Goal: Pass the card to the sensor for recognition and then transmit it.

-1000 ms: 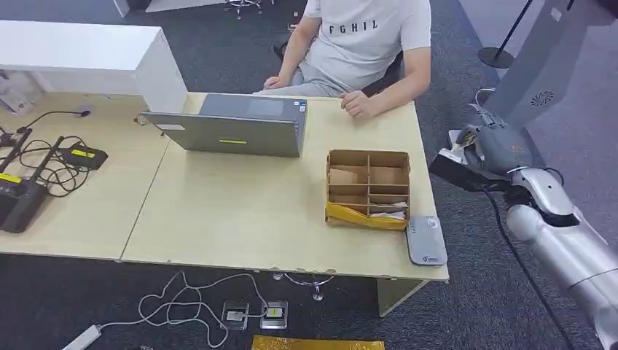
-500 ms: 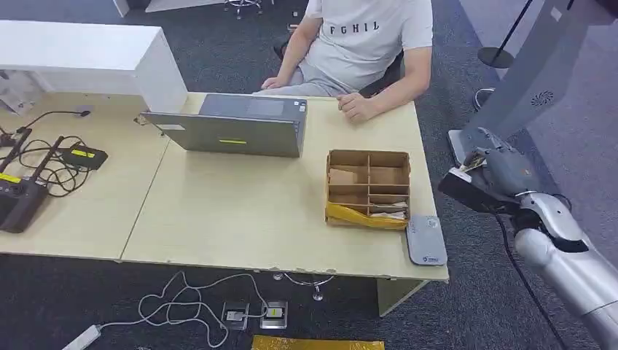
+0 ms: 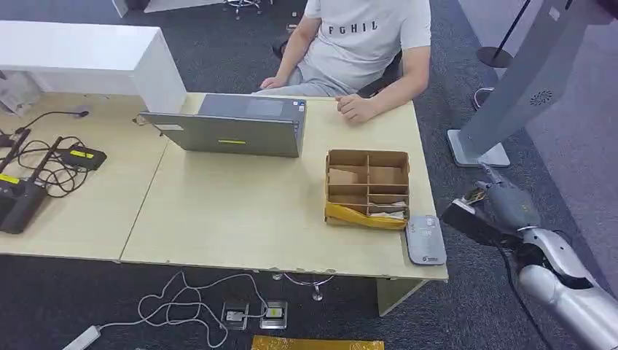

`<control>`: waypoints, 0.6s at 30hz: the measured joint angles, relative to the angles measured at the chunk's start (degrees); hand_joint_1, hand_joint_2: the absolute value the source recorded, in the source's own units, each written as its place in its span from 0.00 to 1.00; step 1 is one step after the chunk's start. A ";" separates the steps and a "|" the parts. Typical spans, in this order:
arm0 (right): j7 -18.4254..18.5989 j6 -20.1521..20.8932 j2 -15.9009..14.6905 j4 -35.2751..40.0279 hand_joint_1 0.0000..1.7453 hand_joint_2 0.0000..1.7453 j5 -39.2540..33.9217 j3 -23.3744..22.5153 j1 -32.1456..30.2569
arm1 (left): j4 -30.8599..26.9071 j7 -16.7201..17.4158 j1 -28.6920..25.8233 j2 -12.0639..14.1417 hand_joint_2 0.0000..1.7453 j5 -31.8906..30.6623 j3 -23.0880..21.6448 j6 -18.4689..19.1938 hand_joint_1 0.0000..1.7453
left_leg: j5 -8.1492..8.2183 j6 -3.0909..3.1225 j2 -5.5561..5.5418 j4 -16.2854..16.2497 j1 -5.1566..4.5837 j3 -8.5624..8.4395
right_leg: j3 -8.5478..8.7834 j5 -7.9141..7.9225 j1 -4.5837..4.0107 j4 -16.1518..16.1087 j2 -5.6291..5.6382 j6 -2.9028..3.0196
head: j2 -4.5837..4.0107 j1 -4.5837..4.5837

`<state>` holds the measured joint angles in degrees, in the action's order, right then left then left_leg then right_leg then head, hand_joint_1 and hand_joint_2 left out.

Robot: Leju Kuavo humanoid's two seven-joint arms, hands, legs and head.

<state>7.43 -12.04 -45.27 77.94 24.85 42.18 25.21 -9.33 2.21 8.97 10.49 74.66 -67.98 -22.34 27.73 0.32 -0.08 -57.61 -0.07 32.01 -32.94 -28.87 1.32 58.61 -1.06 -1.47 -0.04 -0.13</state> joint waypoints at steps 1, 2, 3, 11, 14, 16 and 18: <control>0.22 0.22 -0.02 0.50 1.00 1.00 0.02 0.15 -0.66 | 0.00 0.00 0.00 -0.02 0.00 0.04 -0.02 -0.13 0.00 | 0.00 0.00 0.00 0.00 0.00 0.00 | 0.00 0.00 0.00 0.00 -0.01 0.00 | -0.02 0.00; 0.28 0.39 -0.02 0.92 1.00 1.00 0.02 0.31 -1.27 | 0.00 0.00 0.00 -0.02 0.00 0.13 -0.02 -0.22 0.00 | 0.00 0.00 0.00 0.00 0.00 0.00 | 0.00 0.00 0.00 0.00 -0.03 0.00 | -0.02 0.00; 0.28 0.44 -0.02 1.31 1.00 1.00 0.09 0.59 -1.77 | 0.00 0.00 0.00 -0.02 0.00 0.20 -0.02 -0.35 0.00 | 0.00 0.00 0.00 0.00 0.00 0.01 | 0.00 0.00 0.00 0.00 -0.03 0.00 | -0.02 0.00; 0.35 0.44 0.44 3.10 1.00 1.00 -0.68 2.23 -4.15 | 0.00 0.02 0.02 -0.04 0.00 0.20 -0.02 -0.46 0.00 | 0.00 0.00 0.00 0.01 0.00 0.01 | 0.00 0.00 0.00 0.01 -0.02 0.00 | 0.00 0.00; 0.37 0.31 1.07 3.15 1.00 1.00 -0.87 3.15 -4.65 | 0.00 0.04 0.02 -0.02 0.00 0.18 -0.02 -0.46 0.00 | 0.00 0.00 0.00 0.01 0.00 0.02 | 0.00 0.00 0.00 0.01 -0.01 0.00 | 0.00 -0.02; 0.57 0.35 1.51 3.17 1.00 1.00 -1.44 3.56 -5.02 | 0.00 0.22 0.02 -0.04 0.00 0.17 -0.02 -0.57 0.00 | 0.00 0.00 0.00 0.01 0.00 0.02 | 0.00 0.00 0.00 0.01 -0.01 0.00 | -0.02 0.00; 1.03 0.46 2.23 3.21 1.00 1.00 -1.90 4.13 -5.48 | 0.00 0.57 0.02 -0.04 0.00 0.20 0.00 -0.87 0.00 | 0.00 0.00 0.00 0.01 0.01 0.02 | 0.00 0.00 -0.01 0.01 -0.02 0.00 | -0.02 0.00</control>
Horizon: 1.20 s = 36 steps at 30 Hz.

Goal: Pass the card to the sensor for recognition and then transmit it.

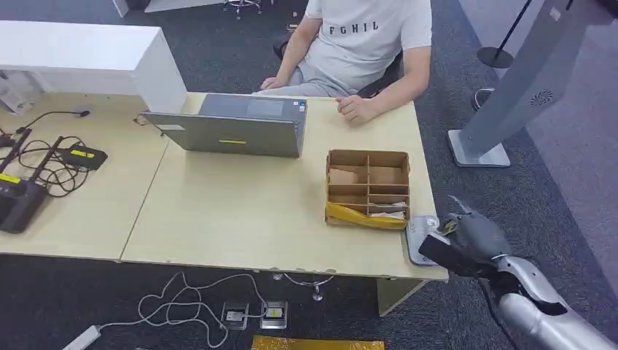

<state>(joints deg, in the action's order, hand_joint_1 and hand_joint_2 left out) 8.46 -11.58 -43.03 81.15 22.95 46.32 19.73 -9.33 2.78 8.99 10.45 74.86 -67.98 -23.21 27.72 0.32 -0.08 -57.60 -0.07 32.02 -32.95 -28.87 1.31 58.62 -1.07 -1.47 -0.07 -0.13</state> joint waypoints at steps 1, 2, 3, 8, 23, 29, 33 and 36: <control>0.24 0.09 0.33 0.02 1.00 1.00 -0.11 0.28 -0.28 | 0.00 0.06 0.00 -0.02 0.00 0.02 -0.02 -0.13 0.00 | 0.00 0.00 0.00 0.00 0.00 0.00 | 0.00 0.00 0.00 0.00 0.00 0.00 | 0.00 0.00; 0.42 0.09 0.61 0.02 1.00 1.00 -0.17 0.52 -0.46 | 0.00 0.11 0.00 -0.02 0.00 0.00 -0.02 -0.15 0.00 | 0.00 0.00 0.00 0.00 0.00 0.00 | 0.00 0.00 0.00 0.00 0.00 0.00 | 0.00 0.00; 0.44 0.09 0.87 0.02 1.00 1.00 -0.17 0.85 -0.69 | 0.00 0.15 0.00 -0.02 0.00 0.00 -0.02 -0.17 0.00 | 0.00 0.00 0.00 0.00 0.00 0.00 | 0.00 0.00 0.00 0.00 0.00 0.00 | 0.02 0.00; 0.48 0.09 1.90 0.02 1.00 1.00 -0.17 1.77 -1.09 | 0.00 0.17 0.00 -0.02 0.00 0.02 -0.02 -0.17 0.00 | 0.00 0.00 0.00 0.00 0.00 -0.01 | 0.00 0.00 0.00 0.00 0.01 0.00 | 0.00 0.00; 1.16 0.85 3.69 -0.13 1.00 1.00 -2.84 2.62 -1.21 | 0.00 0.20 -0.01 -0.20 0.00 0.39 -0.02 -0.41 0.00 | 0.00 0.00 0.01 0.00 0.00 -0.03 | 0.01 0.00 0.00 0.00 0.03 0.00 | 0.00 0.00; -0.99 1.05 4.00 -0.72 1.00 1.00 -2.99 2.58 0.47 | 0.00 0.20 -0.02 -0.28 0.00 0.59 -0.02 -0.46 0.00 | -0.01 0.00 0.02 0.00 -0.01 0.01 | 0.02 0.01 0.01 0.02 0.04 0.00 | 0.00 0.00; -1.31 2.66 4.06 -0.59 1.00 1.00 -3.06 1.64 6.16 | 0.00 0.20 -0.01 -0.28 0.00 0.59 0.00 -0.39 0.00 | -0.03 -0.01 0.06 -0.01 -0.02 -0.01 | 0.01 0.06 0.02 0.02 0.07 0.03 | 0.00 0.02; -1.31 4.59 3.61 0.09 1.00 1.00 -3.58 0.20 12.45 | 0.00 -0.07 -0.01 -0.28 0.00 0.57 0.00 0.00 0.00 | -0.08 0.01 0.12 -0.02 -0.02 -0.03 | -0.01 0.10 0.02 0.02 0.07 0.01 | 0.00 0.00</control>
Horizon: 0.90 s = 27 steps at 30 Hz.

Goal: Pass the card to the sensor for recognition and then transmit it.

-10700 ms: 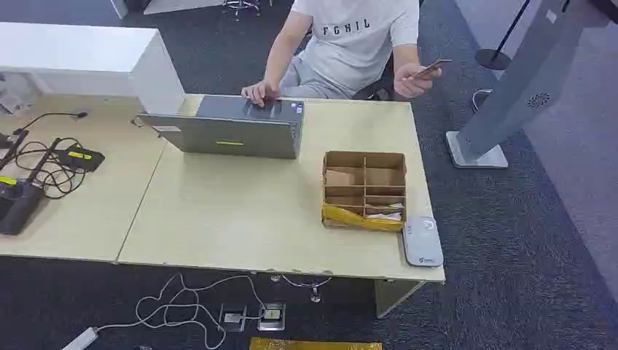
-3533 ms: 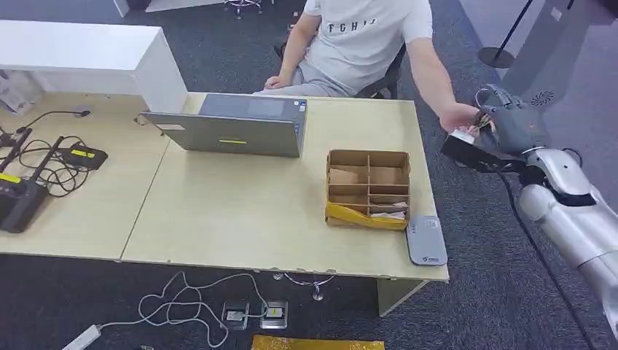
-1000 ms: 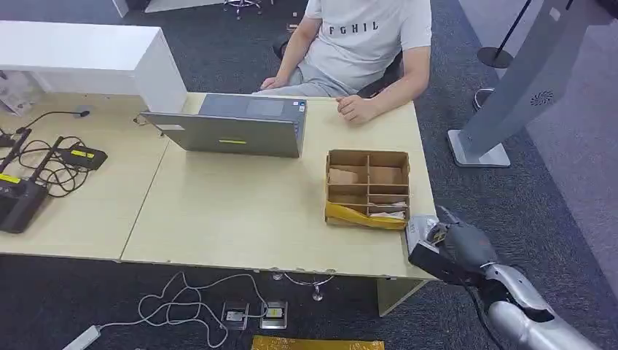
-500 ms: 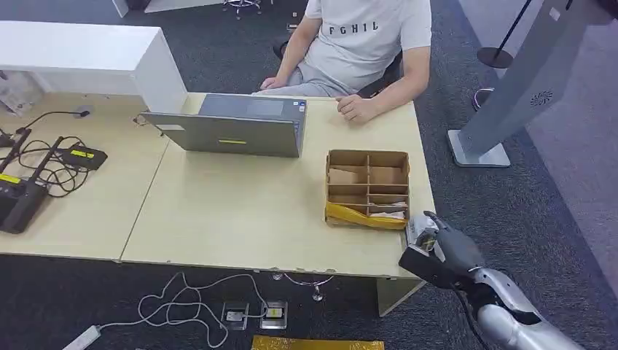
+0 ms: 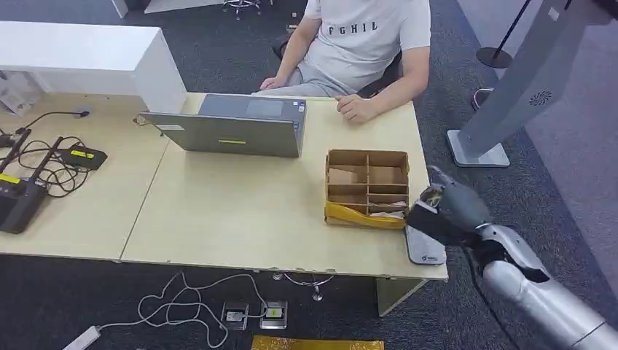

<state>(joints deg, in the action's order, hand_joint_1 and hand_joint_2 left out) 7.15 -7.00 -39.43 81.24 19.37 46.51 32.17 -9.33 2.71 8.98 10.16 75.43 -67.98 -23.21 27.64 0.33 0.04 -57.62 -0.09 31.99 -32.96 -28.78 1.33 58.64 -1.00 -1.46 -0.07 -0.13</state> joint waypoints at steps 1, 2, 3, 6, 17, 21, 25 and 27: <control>-0.04 0.38 -0.40 0.27 1.00 1.00 -0.18 -0.49 2.12 | 0.00 -0.31 -0.01 0.02 0.00 -0.07 -0.02 0.37 0.00 | 0.00 0.00 -0.02 0.00 0.00 0.00 | 0.00 0.00 0.00 0.00 -0.02 0.00 | 0.00 0.00; -0.13 0.55 -0.88 0.53 1.00 1.00 -0.29 -0.90 4.02 | 0.00 -0.50 -0.01 0.02 0.00 -0.18 0.00 0.55 0.00 | -0.01 0.01 -0.05 -0.01 0.00 -0.01 | 0.01 0.00 0.00 -0.01 -0.04 0.00 | 0.02 0.00; -0.22 0.59 -1.43 0.83 1.00 1.00 -0.44 -1.32 5.61 | 0.00 -0.72 -0.03 0.02 0.00 -0.26 0.00 0.74 0.00 | -0.01 0.01 -0.08 -0.01 0.00 -0.01 | 0.01 0.00 0.00 -0.01 -0.07 0.00 | 0.00 0.02; -0.35 0.55 -3.63 2.52 1.00 1.00 -0.94 -2.71 9.72 | 0.00 -1.18 -0.06 0.02 0.00 -0.83 0.00 1.05 0.00 | 0.00 0.00 -0.07 -0.01 0.00 0.03 | 0.01 0.00 0.00 0.00 -0.05 0.00 | 0.00 0.00; -0.96 0.42 -6.54 5.62 1.00 1.00 -0.33 -4.31 16.47 | 0.00 -1.59 -0.04 0.00 0.00 -1.48 0.00 1.55 0.00 | 0.01 0.00 -0.06 0.01 0.02 0.04 | 0.03 0.00 -0.02 -0.01 -0.02 0.00 | 0.00 0.00; -3.45 -0.87 -5.41 4.73 1.00 1.00 -0.70 -3.54 18.17 | 0.00 -2.01 -0.01 -0.09 0.00 -1.73 0.00 1.86 0.00 | 0.00 0.00 -0.08 0.03 0.04 0.11 | 0.01 0.00 -0.04 0.00 -0.05 0.00 | 0.00 0.00; -6.07 -3.43 -1.40 0.40 1.00 1.00 -0.13 -1.69 18.85 | 0.00 -2.40 0.16 -0.15 0.00 -2.03 0.00 2.29 0.00 | 0.00 -0.01 -0.08 0.02 0.11 0.07 | 0.04 0.00 -0.10 0.00 -0.07 0.00 | 0.00 0.04; -6.99 -4.17 0.61 -2.05 1.00 1.00 0.48 -0.83 18.81 | 0.00 -2.51 0.16 -0.17 0.00 -2.12 0.00 2.49 0.00 | -0.01 -0.01 -0.14 0.02 0.11 0.09 | 0.03 -0.01 -0.10 0.01 -0.14 0.00 | 0.00 0.02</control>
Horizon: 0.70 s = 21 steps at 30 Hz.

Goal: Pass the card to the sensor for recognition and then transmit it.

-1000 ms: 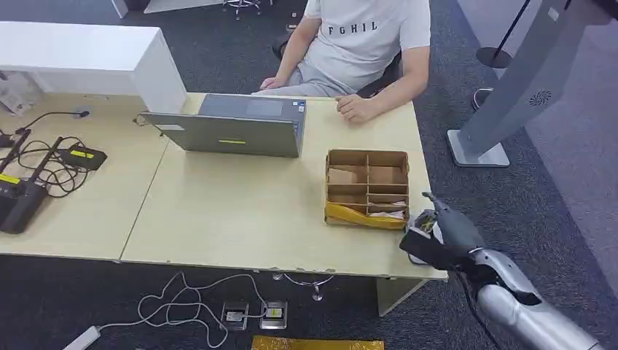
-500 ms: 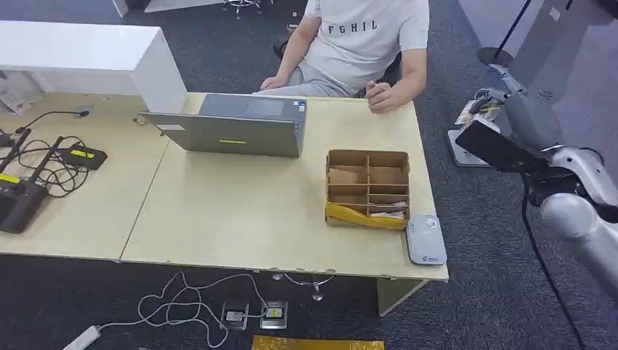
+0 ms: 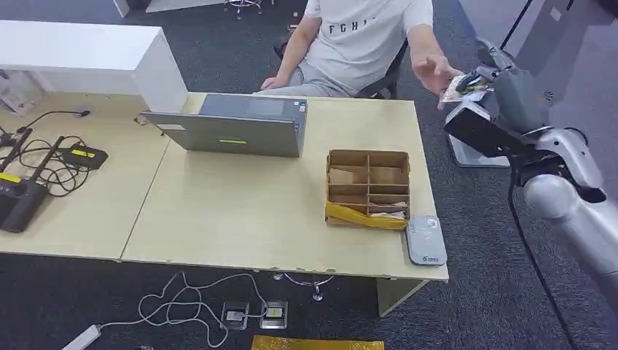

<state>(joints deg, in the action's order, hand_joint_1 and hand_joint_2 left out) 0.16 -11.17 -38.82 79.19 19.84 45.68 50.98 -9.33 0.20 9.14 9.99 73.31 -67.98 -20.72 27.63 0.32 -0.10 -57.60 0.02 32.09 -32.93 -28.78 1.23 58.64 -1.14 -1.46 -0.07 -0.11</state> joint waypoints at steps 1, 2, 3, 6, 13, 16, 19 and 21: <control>-0.24 -0.20 1.01 -1.31 1.00 1.00 0.20 0.35 0.02 | 0.00 -0.02 0.00 0.00 0.00 0.00 0.00 0.09 0.00 | 0.00 0.00 0.00 0.00 0.01 0.00 | 0.00 0.00 -0.01 0.00 0.00 0.00 | 0.00 -0.02; -0.35 -0.24 1.78 -2.50 1.00 1.00 0.24 0.75 0.01 | 0.00 -0.02 0.00 0.00 0.00 -0.04 0.00 0.11 0.00 | 0.00 0.00 0.00 0.00 0.01 -0.01 | 0.00 0.00 -0.01 0.00 -0.01 0.00 | 0.00 -0.02; -0.64 -0.24 2.49 -3.65 1.00 1.00 0.26 1.14 -0.03 | 0.00 -0.02 0.00 0.02 0.00 -0.13 -0.02 0.13 0.00 | 0.00 0.00 -0.02 0.00 0.00 0.02 | -0.02 0.00 -0.01 0.00 -0.01 0.00 | 0.00 -0.02; -1.80 -0.42 4.75 -7.14 1.00 1.00 0.75 1.93 0.04 | 0.00 -0.02 -0.01 0.02 0.00 -0.57 0.00 0.24 0.00 | 0.00 0.00 -0.01 0.00 0.02 0.02 | -0.03 -0.01 -0.02 0.00 0.01 0.01 | 0.02 -0.02; -3.19 -0.66 8.44 -14.30 1.00 1.00 1.25 2.41 0.11 | 0.00 -0.02 -0.03 0.02 0.00 -1.03 -0.02 0.24 0.00 | 0.00 0.00 -0.03 -0.01 0.02 0.03 | -0.03 -0.02 -0.02 -0.01 -0.02 0.03 | 0.00 -0.02; -3.70 -0.66 9.51 -17.05 1.00 1.00 1.33 2.36 0.17 | 0.00 -0.02 -0.04 0.02 0.00 -1.05 -0.02 0.22 0.00 | 0.00 0.00 -0.05 -0.01 0.02 0.03 | -0.03 -0.02 -0.02 -0.01 -0.04 0.03 | 0.00 0.00; -4.37 -0.66 10.14 -19.08 1.00 1.00 2.38 2.27 0.22 | 0.00 0.26 -0.04 0.02 0.00 -1.05 -0.02 0.09 0.00 | 0.00 0.00 -0.04 -0.01 0.02 0.03 | -0.03 -0.02 -0.02 -0.01 -0.03 0.03 | 0.00 0.00; -4.48 -0.66 10.41 -20.25 1.00 1.00 2.93 2.19 0.33 | 0.00 0.55 -0.05 0.02 0.00 -1.09 -0.02 0.02 0.00 | 0.00 0.00 -0.05 -0.02 0.02 0.03 | -0.03 -0.02 -0.02 -0.01 -0.04 0.03 | 0.00 -0.02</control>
<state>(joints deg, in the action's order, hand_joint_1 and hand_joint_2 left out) -4.33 -11.82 -28.41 58.95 22.78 47.87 51.31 -9.33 0.74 9.09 10.01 72.22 -68.00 -20.70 27.63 0.31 -0.15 -57.62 0.04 32.12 -32.97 -28.80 1.22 58.63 -1.18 -1.43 -0.07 -0.13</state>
